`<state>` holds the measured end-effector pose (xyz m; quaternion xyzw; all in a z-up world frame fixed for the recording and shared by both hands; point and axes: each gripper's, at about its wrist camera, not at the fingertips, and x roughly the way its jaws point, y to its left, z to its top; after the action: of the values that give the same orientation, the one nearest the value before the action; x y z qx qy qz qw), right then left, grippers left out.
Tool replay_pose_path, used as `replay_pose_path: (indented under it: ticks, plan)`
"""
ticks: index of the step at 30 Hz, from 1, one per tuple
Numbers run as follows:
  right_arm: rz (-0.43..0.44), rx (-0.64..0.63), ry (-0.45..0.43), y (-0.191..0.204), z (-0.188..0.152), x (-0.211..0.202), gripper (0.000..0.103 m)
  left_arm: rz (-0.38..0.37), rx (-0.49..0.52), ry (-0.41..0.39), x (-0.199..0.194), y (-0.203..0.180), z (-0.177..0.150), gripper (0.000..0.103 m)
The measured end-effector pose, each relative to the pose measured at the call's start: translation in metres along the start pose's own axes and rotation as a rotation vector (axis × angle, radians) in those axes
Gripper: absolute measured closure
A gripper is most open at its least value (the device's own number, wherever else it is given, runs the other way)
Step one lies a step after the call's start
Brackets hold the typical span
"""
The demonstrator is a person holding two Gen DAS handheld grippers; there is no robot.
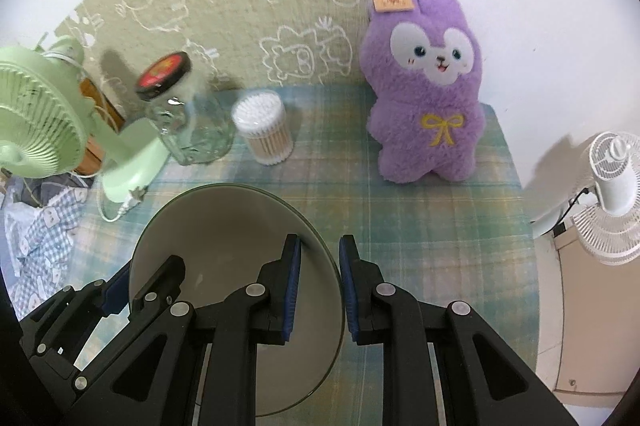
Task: Organize plates and bowls
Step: 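Lift and carry the bowl toward the plate stack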
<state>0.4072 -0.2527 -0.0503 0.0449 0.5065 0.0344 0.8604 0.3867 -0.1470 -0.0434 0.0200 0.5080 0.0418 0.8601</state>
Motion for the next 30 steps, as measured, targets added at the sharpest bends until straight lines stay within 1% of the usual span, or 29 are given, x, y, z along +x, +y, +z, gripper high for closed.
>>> replay_pose_path:
  ticks: [8, 13, 22, 30]
  plan:
    - [0.002, -0.005, -0.048, 0.013, -0.018, -0.062, 0.080, -0.002, -0.003, -0.042, -0.056, 0.015, -0.017, 0.086]
    - [0.010, -0.007, -0.054, 0.024, -0.034, -0.093, 0.080, 0.002, -0.007, -0.066, -0.088, 0.027, -0.034, 0.086]
    - [-0.001, -0.012, -0.071, 0.056, -0.080, -0.139, 0.080, -0.010, 0.000, -0.081, -0.124, 0.061, -0.076, 0.085]
    - [-0.014, 0.011, -0.055, 0.091, -0.132, -0.160, 0.080, -0.020, 0.037, -0.064, -0.142, 0.100, -0.125, 0.085]
